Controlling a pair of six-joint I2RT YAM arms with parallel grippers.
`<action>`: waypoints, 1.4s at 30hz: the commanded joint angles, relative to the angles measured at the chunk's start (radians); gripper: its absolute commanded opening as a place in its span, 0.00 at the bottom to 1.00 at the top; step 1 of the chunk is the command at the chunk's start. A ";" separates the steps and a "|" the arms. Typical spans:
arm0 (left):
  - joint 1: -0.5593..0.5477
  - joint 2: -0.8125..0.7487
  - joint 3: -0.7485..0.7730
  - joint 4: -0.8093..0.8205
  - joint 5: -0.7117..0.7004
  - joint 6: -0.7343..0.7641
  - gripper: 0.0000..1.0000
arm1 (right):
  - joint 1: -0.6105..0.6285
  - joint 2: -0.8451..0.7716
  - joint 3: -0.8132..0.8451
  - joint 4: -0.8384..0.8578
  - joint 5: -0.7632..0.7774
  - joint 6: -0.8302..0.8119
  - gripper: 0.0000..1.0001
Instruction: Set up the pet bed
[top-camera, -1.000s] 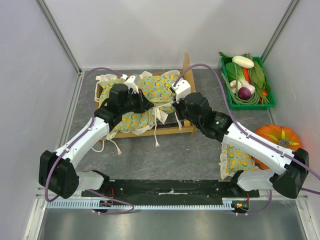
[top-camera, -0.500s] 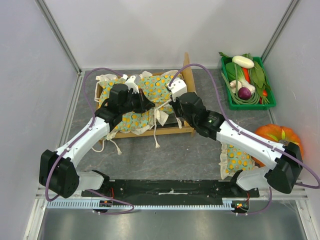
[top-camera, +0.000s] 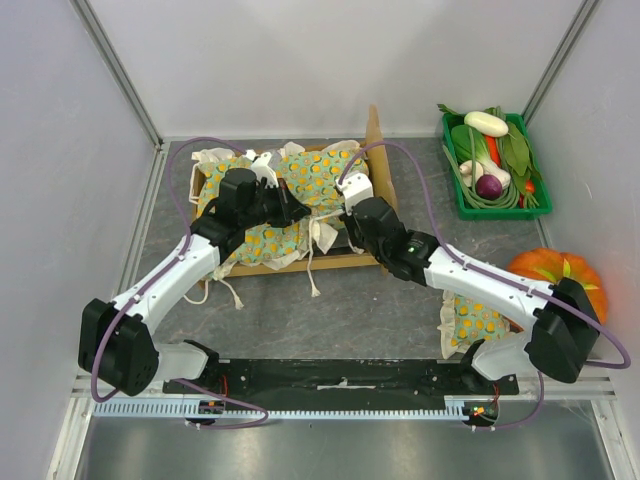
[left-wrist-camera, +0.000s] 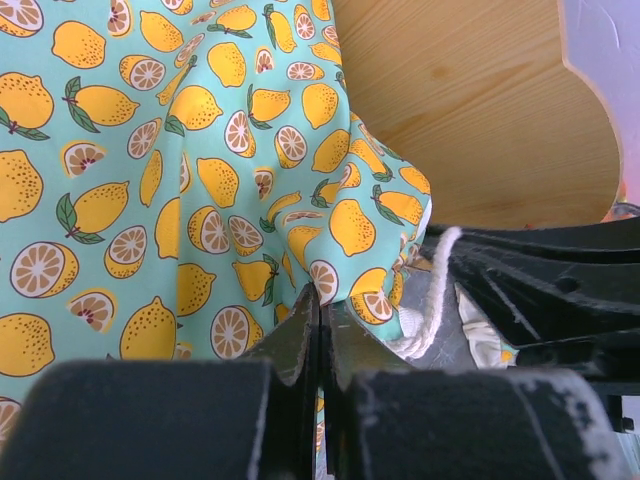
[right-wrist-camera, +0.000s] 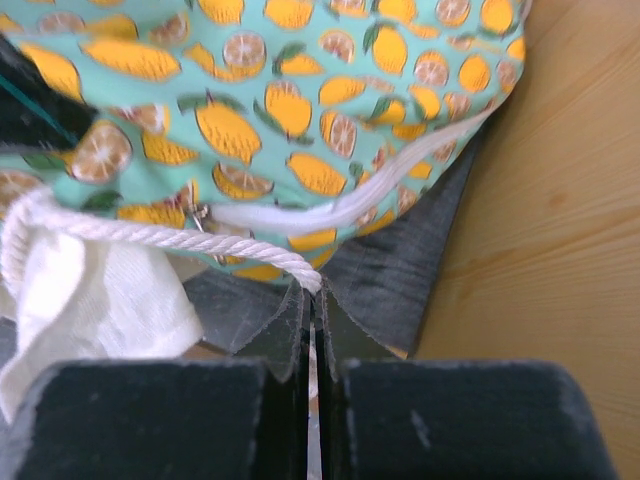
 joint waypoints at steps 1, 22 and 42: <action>0.005 0.006 0.007 0.057 0.026 -0.029 0.02 | -0.003 -0.032 -0.068 0.029 -0.027 0.082 0.00; -0.004 0.126 0.052 0.086 0.195 -0.064 0.02 | -0.004 -0.220 -0.154 -0.051 -0.100 0.136 0.56; -0.065 0.152 0.084 0.078 0.149 -0.078 0.02 | -0.175 -0.187 -0.008 -0.194 -0.099 0.202 0.18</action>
